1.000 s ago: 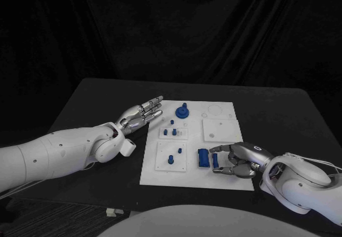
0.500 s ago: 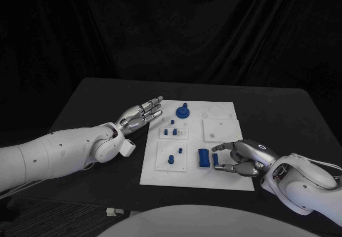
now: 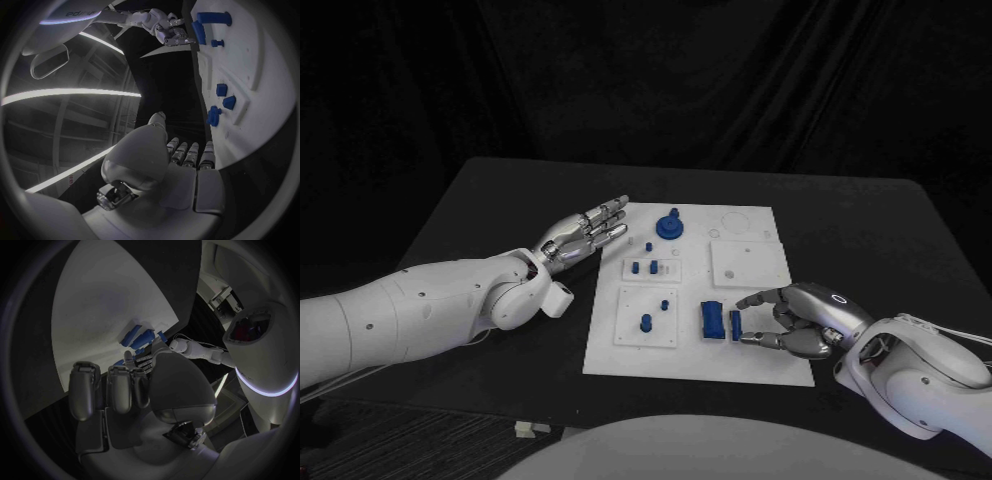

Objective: Assemble the parts on the task board

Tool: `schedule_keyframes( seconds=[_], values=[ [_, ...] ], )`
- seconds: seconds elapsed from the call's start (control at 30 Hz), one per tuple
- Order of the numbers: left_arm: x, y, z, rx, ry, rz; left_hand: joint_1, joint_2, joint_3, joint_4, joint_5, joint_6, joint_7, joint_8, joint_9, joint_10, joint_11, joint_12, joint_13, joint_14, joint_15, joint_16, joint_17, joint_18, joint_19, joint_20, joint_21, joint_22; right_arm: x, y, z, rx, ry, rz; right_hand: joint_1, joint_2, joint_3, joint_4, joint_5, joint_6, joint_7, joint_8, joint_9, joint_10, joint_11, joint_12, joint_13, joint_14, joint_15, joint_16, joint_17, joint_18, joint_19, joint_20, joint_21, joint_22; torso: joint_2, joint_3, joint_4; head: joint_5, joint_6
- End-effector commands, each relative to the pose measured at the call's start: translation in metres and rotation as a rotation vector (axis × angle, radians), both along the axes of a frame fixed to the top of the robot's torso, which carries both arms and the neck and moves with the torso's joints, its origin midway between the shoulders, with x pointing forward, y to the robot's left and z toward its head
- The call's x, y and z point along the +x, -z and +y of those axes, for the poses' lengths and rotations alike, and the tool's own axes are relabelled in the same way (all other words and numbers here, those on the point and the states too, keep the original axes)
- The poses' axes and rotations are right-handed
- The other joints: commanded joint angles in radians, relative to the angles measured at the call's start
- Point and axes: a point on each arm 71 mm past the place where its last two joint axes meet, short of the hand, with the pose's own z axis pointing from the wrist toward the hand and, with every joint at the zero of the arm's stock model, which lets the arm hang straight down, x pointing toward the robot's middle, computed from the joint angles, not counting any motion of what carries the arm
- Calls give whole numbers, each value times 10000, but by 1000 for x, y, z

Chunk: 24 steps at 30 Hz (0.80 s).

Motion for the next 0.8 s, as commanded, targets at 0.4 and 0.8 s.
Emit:
schedule_keyframes(
  seconds=[0.4,0.8],
  values=[
    [-1,0,-1,-163,60,-17,115,0,25,-55,62,7,28,63,16,3,12,-34,-16,-4,67,-36,-10,-124,-9,71,29,12,-3,8,1,-495,167,589,-18,-17,-80,13,-47,275,64,89,-9,976,105,20,2539,779,151,17,1261,-144,589,74,15,2300,-8,-3,12,-12,-2],
    [-1,0,-2,-162,76,7,118,-4,36,-78,67,11,28,64,16,3,22,-34,-16,-4,73,-36,-10,-129,-10,71,27,11,-4,13,3,-794,185,957,-26,10,-77,10,-36,298,75,91,-18,929,116,-30,2471,766,161,-13,1197,-129,563,85,-41,2281,-2,1,8,1,-2]
  ],
)
